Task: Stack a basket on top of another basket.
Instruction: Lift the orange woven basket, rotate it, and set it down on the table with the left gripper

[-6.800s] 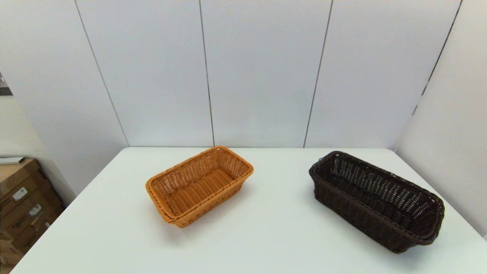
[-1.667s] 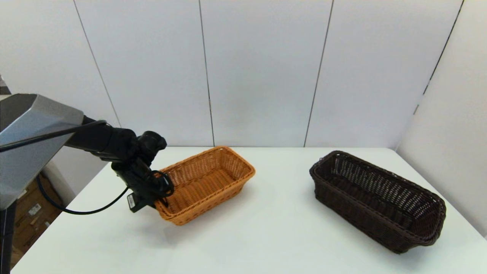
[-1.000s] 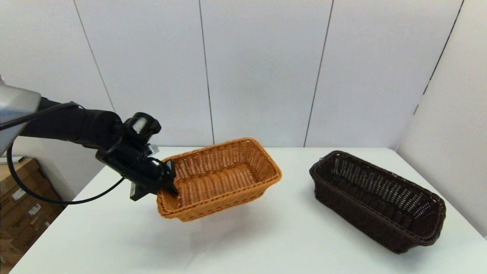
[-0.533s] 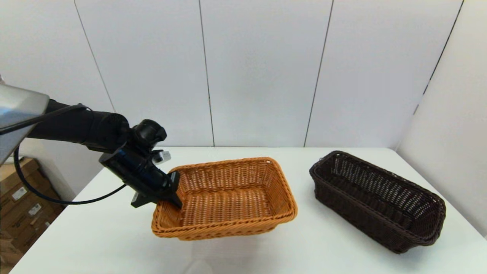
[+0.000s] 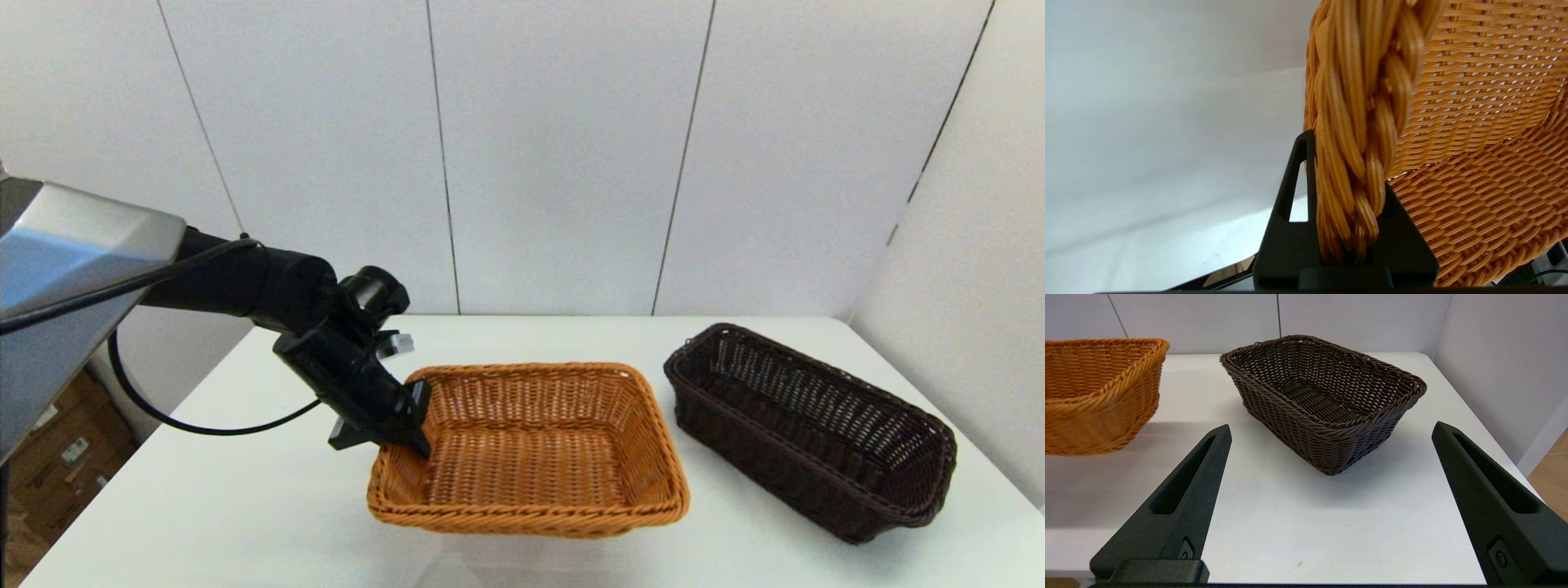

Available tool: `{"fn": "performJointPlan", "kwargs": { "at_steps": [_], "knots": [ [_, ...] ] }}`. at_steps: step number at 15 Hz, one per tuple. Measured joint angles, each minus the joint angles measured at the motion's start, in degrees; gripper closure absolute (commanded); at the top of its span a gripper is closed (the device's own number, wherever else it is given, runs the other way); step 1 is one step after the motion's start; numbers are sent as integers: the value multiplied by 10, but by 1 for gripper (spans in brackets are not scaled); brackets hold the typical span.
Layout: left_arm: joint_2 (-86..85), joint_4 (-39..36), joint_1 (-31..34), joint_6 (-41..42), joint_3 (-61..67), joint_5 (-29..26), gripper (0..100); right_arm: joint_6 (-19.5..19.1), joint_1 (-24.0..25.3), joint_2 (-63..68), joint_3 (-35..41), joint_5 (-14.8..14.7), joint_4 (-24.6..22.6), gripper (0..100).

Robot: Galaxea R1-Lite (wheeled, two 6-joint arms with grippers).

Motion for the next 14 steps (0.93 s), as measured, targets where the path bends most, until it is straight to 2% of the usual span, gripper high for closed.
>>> {"fn": "performJointPlan", "kwargs": {
  "at_steps": [14],
  "knots": [
    [67, -7, -4, 0, -42, 18, 100, 0, 0, 0, 0, 0, 0, 0]
  ]
}}
